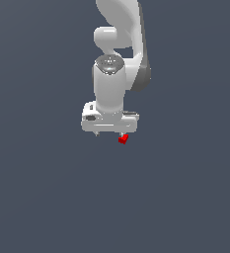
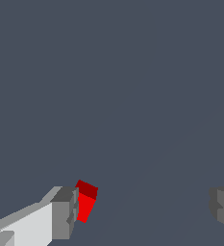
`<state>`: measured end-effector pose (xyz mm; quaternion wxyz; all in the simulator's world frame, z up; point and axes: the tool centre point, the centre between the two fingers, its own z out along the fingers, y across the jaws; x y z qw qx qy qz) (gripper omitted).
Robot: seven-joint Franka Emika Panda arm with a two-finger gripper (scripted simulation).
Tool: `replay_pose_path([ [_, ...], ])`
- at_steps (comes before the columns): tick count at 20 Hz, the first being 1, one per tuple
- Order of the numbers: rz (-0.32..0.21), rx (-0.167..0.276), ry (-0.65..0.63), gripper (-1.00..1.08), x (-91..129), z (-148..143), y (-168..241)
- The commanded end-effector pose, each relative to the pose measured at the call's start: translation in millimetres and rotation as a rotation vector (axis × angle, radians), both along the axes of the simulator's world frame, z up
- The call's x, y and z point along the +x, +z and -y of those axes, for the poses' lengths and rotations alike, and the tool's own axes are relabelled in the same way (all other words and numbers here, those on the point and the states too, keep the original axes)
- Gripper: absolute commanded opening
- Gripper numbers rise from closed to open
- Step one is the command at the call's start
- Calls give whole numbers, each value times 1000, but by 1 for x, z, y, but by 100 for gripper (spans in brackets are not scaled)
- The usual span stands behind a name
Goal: Pick up the red cube and move it to a goal position.
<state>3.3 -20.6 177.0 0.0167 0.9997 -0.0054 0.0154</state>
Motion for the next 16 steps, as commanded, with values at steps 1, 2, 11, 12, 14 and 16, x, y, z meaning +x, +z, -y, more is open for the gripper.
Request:
replay_pose_path([
  [1, 0, 0, 0, 100, 0, 0, 0],
  [2, 0, 0, -1, 100, 0, 0, 0],
  [11, -3, 5, -60, 100, -14, -6, -22],
  [12, -4, 6, -73, 100, -17, -8, -26],
  [14, -5, 8, -102, 100, -23, -11, -36],
  [16, -7, 11, -135, 100, -30, -15, -48],
])
